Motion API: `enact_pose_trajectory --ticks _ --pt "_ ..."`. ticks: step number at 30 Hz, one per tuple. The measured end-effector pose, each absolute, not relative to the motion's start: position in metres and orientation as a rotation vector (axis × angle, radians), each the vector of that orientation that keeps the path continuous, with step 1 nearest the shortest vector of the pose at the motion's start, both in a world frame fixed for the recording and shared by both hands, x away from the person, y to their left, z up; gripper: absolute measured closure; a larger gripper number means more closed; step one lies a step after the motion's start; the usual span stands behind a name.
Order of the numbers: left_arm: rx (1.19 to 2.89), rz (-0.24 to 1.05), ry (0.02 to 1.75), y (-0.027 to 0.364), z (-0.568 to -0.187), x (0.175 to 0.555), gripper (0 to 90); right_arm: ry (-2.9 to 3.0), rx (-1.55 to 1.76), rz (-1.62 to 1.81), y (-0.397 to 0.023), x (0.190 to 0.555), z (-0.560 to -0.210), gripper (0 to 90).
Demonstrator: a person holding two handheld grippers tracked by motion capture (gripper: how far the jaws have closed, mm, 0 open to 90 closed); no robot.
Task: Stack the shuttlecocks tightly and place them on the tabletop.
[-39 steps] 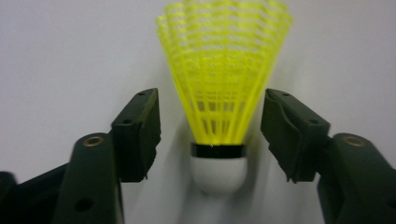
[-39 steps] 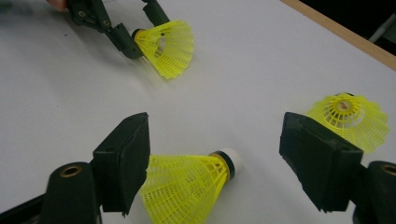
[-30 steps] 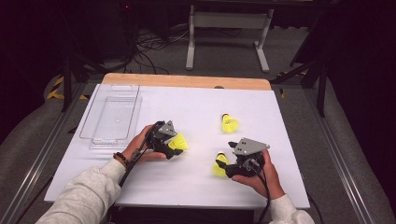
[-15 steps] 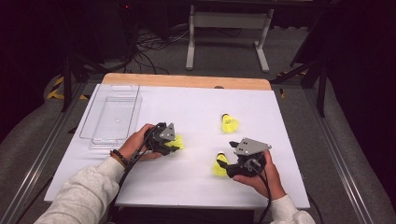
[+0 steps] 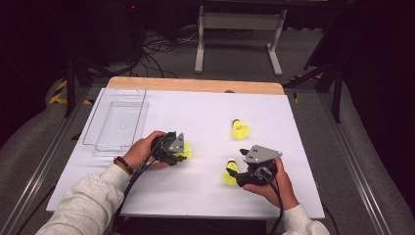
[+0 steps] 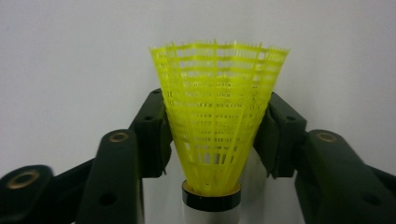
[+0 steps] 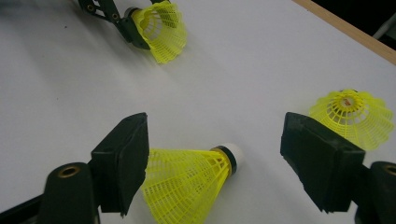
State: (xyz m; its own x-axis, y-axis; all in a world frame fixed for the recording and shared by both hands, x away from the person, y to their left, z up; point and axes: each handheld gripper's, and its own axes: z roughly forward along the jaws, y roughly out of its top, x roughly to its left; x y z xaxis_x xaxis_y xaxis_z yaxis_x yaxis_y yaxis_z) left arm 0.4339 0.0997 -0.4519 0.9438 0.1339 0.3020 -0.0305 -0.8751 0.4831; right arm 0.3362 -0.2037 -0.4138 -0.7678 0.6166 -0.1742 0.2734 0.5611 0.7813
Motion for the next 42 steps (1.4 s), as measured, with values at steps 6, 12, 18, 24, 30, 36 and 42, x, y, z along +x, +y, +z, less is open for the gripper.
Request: enact_pose_trajectory --ticks 6,12,18,24,30,36,42 --pt "2.592 0.425 0.107 0.1 -0.455 0.436 40.8 2.37 0.716 1.077 -0.203 0.336 -0.414 24.3" --pt "2.549 0.393 0.123 0.1 -0.452 0.435 30.3 2.374 0.713 1.077 -0.203 0.336 -0.414 24.2" --pt "2.495 0.376 0.143 0.099 -0.45 0.435 26.5 2.374 0.709 1.081 -0.202 0.336 -0.414 24.2" --pt "2.465 0.348 0.14 0.097 -0.45 0.434 29.2 2.373 0.71 1.085 -0.203 0.336 -0.414 24.2" --pt "2.447 0.341 0.139 0.098 -0.448 0.434 29.1 2.366 0.709 1.087 -0.203 0.336 -0.413 24.3" --pt "2.427 0.334 0.134 0.1 -0.446 0.434 29.8 2.358 0.708 1.085 -0.203 0.335 -0.413 24.5" --pt "2.409 0.334 0.148 0.102 -0.445 0.434 27.2 2.348 0.709 1.078 -0.203 0.335 -0.413 24.6"
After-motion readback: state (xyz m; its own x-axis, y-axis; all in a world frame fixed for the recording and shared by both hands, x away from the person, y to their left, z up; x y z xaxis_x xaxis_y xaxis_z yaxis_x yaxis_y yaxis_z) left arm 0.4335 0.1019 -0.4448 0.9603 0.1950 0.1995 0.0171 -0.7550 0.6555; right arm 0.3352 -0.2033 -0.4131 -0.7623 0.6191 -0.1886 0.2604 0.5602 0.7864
